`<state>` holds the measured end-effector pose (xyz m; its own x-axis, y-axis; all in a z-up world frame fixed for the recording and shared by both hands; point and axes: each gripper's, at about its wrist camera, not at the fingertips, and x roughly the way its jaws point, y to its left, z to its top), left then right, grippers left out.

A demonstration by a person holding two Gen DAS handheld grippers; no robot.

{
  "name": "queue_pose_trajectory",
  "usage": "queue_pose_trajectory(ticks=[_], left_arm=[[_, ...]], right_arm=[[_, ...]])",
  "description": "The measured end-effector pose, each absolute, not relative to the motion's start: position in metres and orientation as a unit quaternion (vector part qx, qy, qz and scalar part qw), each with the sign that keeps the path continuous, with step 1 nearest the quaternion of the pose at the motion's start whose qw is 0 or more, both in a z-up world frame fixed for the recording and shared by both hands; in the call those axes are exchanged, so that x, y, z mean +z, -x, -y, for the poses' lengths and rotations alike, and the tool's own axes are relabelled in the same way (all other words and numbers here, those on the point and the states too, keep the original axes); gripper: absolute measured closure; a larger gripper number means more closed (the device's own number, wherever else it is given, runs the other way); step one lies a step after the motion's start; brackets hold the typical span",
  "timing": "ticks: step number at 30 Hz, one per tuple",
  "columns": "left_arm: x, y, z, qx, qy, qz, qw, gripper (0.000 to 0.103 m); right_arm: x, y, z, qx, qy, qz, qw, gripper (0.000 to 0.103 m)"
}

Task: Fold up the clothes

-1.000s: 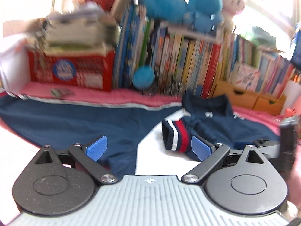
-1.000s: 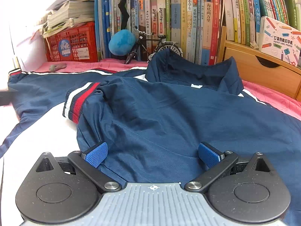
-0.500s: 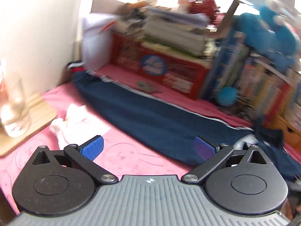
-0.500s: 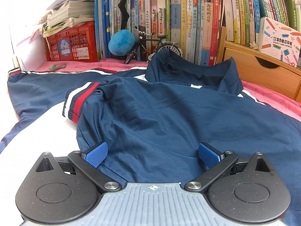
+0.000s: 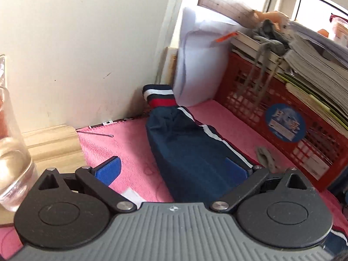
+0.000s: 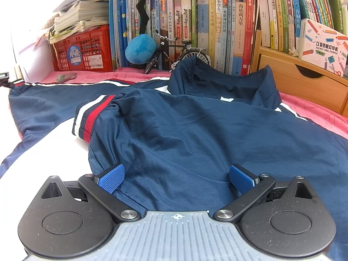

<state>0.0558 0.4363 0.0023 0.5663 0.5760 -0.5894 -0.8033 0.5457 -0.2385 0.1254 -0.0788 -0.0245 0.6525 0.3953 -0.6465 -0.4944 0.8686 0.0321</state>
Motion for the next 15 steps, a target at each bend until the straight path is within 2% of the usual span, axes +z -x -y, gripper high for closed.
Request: queue_pose_trajectory(ticks=[1,5,7,9,11,15], left_arm=[[-0.001,-0.058,-0.447,0.413,0.257,-0.227,0.844,0.007],[-0.014,-0.073,-0.472,0.415,0.281,-0.230,0.834,0.032],[-0.018,-0.080,-0.476,0.420,0.276,-0.228,0.834,0.039],[-0.020,-0.087,-0.479,0.422,0.265,-0.233,0.835,0.081],[-0.017,-0.088,-0.476,0.419,0.265,-0.228,0.838,0.099],[0.007,-0.076,-0.417,0.350,0.213,-0.187,0.893,0.101]], right_arm=[[-0.024,-0.126,0.079,0.246,0.073,-0.337,0.906,0.000],[-0.024,-0.126,0.079,0.246,0.074,-0.337,0.906,0.000],[-0.024,-0.126,0.079,0.246,0.074,-0.337,0.906,0.000],[-0.024,-0.126,0.079,0.246,0.074,-0.337,0.906,0.000],[-0.024,-0.126,0.079,0.246,0.073,-0.337,0.906,0.000],[-0.024,-0.126,0.079,0.246,0.073,-0.337,0.906,0.000]])
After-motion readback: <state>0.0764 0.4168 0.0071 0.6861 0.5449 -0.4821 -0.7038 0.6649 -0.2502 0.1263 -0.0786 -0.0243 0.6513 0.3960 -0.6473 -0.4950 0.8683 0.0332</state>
